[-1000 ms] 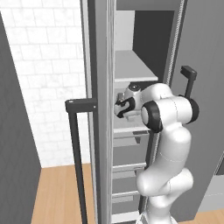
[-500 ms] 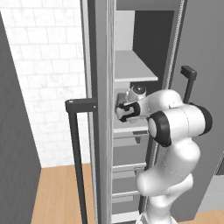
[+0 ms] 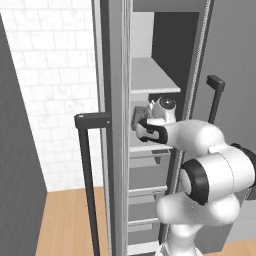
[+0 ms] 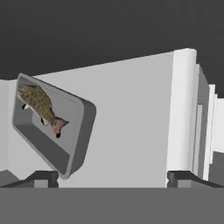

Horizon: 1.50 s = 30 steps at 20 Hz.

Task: Take the meat container that has the fish and place it on the second highest rack of the freezer. Then take the vegetable container that has the onion and lime and place it on the highest rack of the freezer.

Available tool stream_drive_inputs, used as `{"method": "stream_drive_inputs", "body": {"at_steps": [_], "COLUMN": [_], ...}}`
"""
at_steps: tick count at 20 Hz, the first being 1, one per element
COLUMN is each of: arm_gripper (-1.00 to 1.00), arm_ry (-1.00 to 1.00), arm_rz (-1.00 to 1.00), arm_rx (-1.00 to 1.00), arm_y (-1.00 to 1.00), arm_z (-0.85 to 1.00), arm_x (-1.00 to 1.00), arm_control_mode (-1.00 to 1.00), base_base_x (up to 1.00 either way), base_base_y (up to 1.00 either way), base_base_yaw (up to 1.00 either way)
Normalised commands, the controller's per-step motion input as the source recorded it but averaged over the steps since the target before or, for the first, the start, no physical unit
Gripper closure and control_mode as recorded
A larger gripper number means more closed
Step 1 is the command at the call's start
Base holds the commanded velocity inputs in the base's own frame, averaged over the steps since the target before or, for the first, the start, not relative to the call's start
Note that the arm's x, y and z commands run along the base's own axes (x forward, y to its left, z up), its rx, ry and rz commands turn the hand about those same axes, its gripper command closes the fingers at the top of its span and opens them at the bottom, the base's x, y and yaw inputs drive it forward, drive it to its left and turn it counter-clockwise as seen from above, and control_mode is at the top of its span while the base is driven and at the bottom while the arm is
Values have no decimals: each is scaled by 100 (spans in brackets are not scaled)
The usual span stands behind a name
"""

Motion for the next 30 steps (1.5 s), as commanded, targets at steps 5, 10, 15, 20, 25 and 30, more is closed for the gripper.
{"method": "stream_drive_inputs", "body": {"at_steps": [5,10,15,20,25,30], "arm_gripper": [-100,-100,-100,-100,-100,-100], "arm_ry": [0,6,3,1,1,3], "arm_rz": [0,0,-1,-1,0,0], "arm_rx": [2,2,-1,-7,0,0], "arm_y": [0,0,0,0,-3,-8], "arm_z": [61,60,23,28,35,55], "arm_x": [-72,-75,-86,-71,-73,-53], "arm_control_mode": [-100,-100,-100,-100,-100,-100], "base_base_x": [0,0,0,0,0,0], "base_base_y": [0,0,0,0,0,0], "base_base_yaw": [0,0,0,0,0,0]}}
